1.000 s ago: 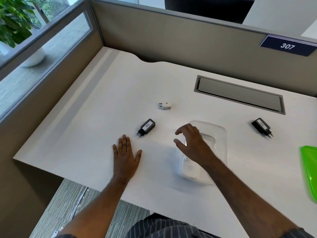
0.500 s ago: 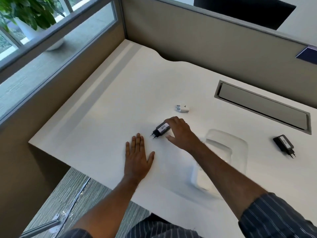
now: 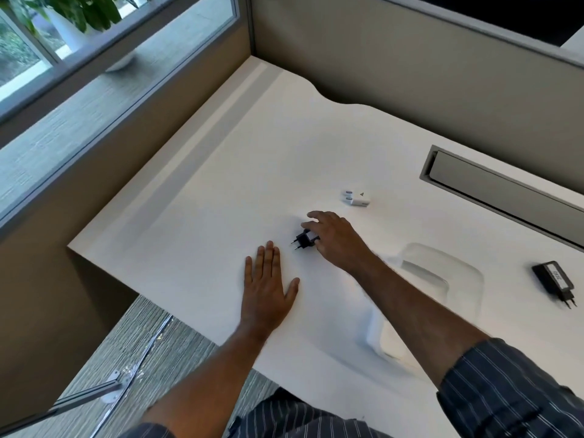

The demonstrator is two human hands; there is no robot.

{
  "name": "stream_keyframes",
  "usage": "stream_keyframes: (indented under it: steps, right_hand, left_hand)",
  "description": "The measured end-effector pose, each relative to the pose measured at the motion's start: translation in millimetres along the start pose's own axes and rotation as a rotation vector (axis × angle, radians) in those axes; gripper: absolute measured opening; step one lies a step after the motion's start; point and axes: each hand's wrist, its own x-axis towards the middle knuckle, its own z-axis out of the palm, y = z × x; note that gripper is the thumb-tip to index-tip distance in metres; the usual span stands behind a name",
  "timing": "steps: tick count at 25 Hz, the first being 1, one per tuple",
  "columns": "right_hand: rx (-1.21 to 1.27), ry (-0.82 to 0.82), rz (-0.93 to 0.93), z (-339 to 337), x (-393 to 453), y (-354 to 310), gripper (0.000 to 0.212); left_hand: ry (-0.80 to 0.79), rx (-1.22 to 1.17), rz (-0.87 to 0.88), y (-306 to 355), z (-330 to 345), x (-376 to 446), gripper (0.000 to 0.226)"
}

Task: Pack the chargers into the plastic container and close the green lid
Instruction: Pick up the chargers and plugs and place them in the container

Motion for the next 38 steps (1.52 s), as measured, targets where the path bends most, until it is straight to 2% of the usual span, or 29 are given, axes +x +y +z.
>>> stream_keyframes:
  steps: [5, 10, 17, 29, 38]
  right_hand:
    - [-0.014, -0.009, 0.063, 6.8, 0.9, -2.8, 0.054]
    - [-0.165, 0.009, -0.031, 4.3, -2.4, 4.0, 0.056]
    - [-0.218, 0.078, -0.017, 0.8, -17.7, 6.9, 0.047]
    - [-0.146, 0.386, 0.143, -33.5, -106.4, 22.4, 0.046]
    - [-0.107, 0.376, 0.264, -51.2, -181.9, 39.6, 0.044]
  left_hand:
    - [0.005, 0.008, 0.001, -1.4, 0.7, -1.2, 0.084]
    - [-0.001, -0.002, -0.003, -0.3, -1.0, -0.7, 0.084]
    - [0.004, 0.004, -0.009, -0.4, -2.1, -1.7, 0.083]
    - [-0.012, 0.029, -0.004, 5.1, -11.6, -4.7, 0.083]
    - [0.007, 0.021, 0.008, 11.7, -16.7, -6.6, 0.087]
